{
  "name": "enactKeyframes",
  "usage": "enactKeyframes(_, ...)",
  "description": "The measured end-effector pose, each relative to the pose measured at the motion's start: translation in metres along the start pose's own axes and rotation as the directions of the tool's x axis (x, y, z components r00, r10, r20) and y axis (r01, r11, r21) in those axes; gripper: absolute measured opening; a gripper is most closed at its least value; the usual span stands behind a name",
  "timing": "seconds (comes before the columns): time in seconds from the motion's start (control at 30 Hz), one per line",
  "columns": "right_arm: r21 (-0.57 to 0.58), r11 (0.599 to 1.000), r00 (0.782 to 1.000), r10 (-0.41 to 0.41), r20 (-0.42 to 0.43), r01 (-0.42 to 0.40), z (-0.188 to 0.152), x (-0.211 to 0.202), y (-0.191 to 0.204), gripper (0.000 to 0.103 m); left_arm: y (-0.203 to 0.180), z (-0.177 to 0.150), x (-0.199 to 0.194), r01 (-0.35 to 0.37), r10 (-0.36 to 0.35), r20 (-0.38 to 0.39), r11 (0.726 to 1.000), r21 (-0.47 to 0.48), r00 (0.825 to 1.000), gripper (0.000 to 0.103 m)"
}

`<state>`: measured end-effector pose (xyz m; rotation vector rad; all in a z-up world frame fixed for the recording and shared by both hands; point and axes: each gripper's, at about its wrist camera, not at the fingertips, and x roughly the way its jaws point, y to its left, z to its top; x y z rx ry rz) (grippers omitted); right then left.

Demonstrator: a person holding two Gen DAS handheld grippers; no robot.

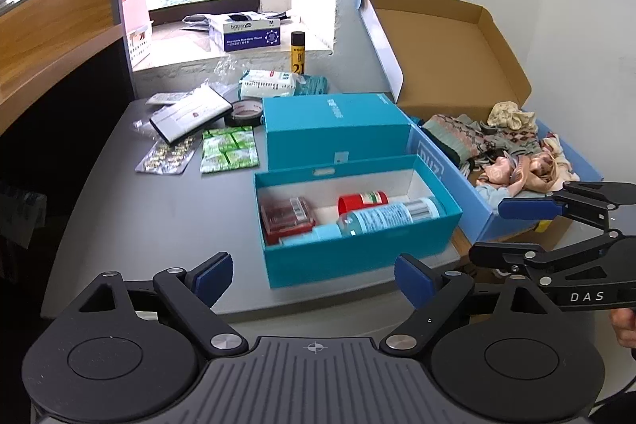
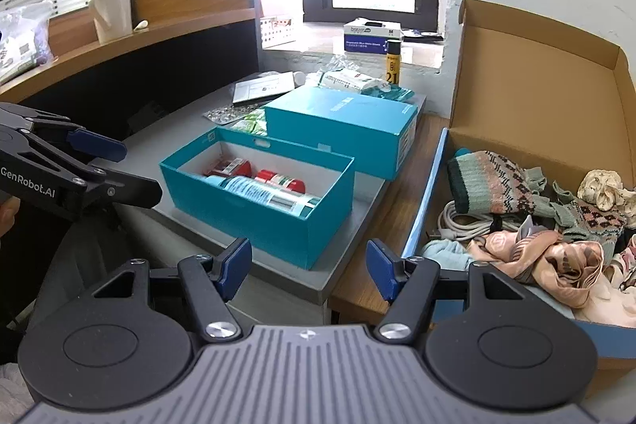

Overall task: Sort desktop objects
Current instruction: 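Move the left tool to the large teal box and grip its side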

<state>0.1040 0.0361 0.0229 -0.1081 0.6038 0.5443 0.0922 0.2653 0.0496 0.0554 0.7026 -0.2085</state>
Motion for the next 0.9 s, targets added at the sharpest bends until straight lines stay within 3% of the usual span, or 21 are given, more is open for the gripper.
enactKeyframes(0.43,0.024,0.998,0.998,-0.058,0.029,0.057,0.048,0.028,-0.021,0.072,0.027,0.043,0.04,0.02,-0.02,0.007,1.0,0.016,1.0,0.09)
enactKeyframes(0.9,0.039,0.996,0.996,-0.081,-0.032,0.082,0.075,0.086,-0.056,0.072,0.052,0.081,0.101,0.07,-0.07,-0.035,0.997,0.022,0.997,0.09)
